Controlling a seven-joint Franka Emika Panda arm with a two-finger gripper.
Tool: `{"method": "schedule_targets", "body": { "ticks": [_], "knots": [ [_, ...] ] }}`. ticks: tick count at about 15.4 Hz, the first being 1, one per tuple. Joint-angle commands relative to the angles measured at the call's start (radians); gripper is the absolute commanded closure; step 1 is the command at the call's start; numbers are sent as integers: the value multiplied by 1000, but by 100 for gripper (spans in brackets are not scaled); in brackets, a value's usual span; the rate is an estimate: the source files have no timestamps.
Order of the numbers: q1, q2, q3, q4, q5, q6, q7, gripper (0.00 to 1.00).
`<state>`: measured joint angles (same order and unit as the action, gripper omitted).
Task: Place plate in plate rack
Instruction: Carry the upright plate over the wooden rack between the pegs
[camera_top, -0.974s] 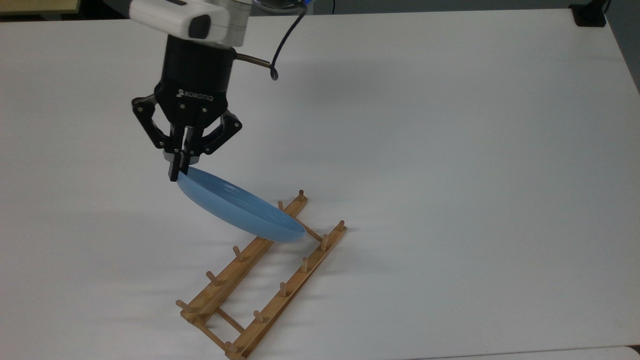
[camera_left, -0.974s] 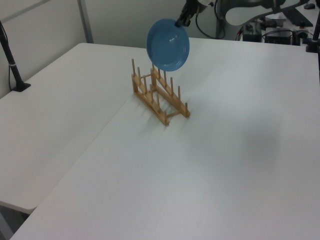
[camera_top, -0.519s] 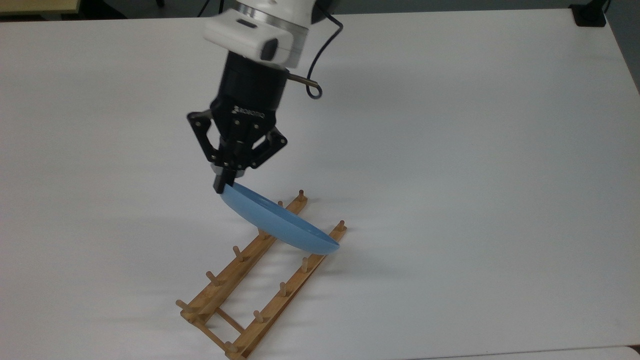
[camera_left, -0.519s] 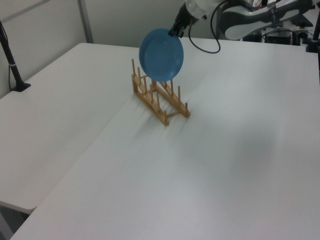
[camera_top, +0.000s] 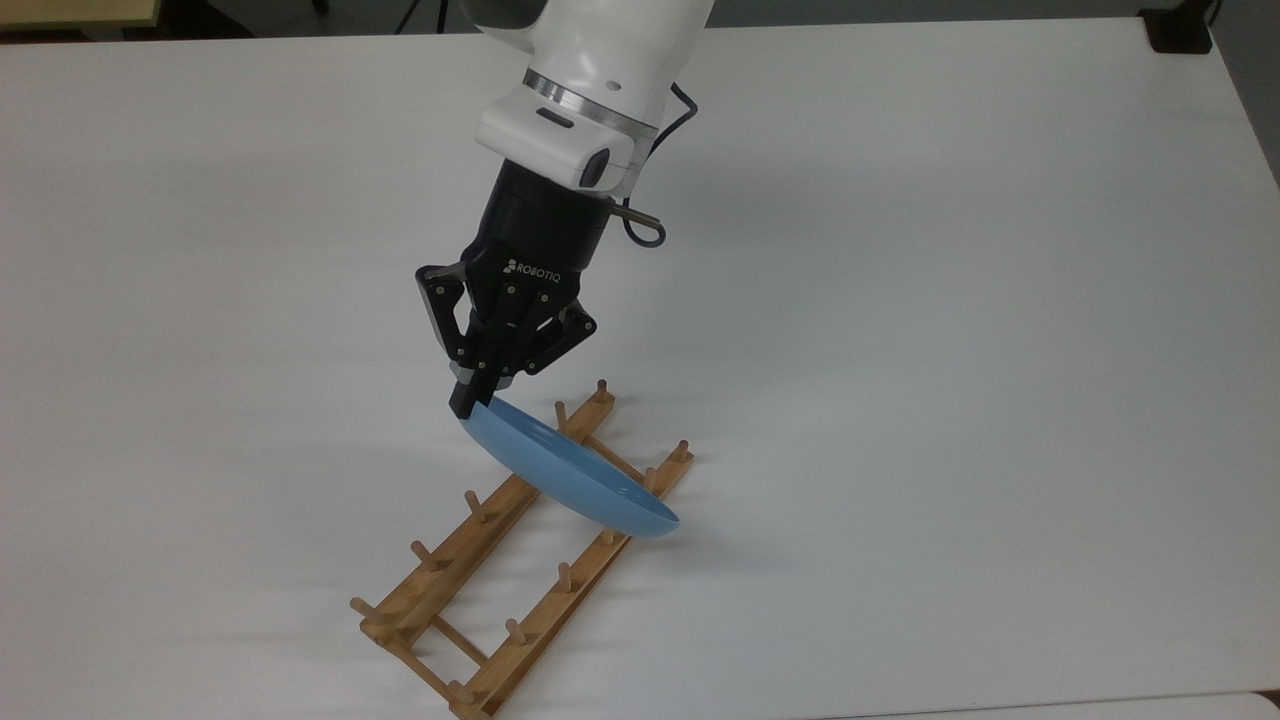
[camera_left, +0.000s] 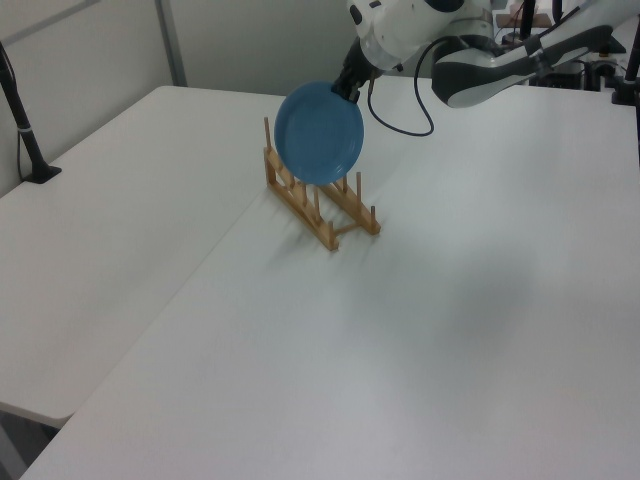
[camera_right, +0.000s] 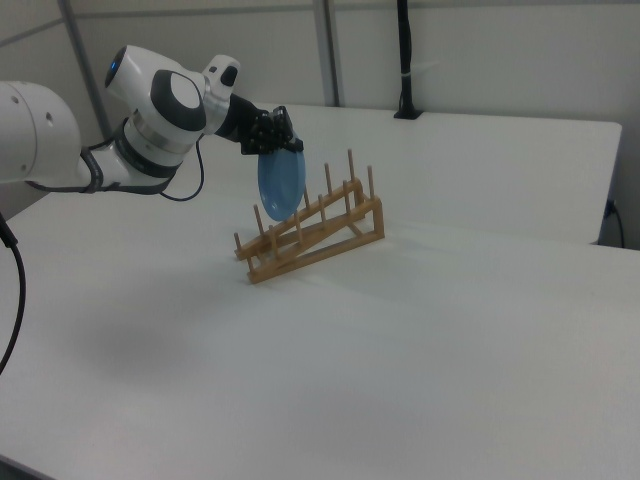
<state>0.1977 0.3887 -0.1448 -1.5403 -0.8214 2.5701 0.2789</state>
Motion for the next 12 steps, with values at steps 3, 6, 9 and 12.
{"method": "schedule_targets", "body": {
  "ticks": [3,6,9,12],
  "knots": [
    [45,6,-32,-29,-94,27,92,100],
    [51,6,-32,-38,-117,27,114,100],
    [51,7,-32,-43,-125,25,114,96],
    [51,7,-32,-43,-124,24,118,64]
  ]
}}
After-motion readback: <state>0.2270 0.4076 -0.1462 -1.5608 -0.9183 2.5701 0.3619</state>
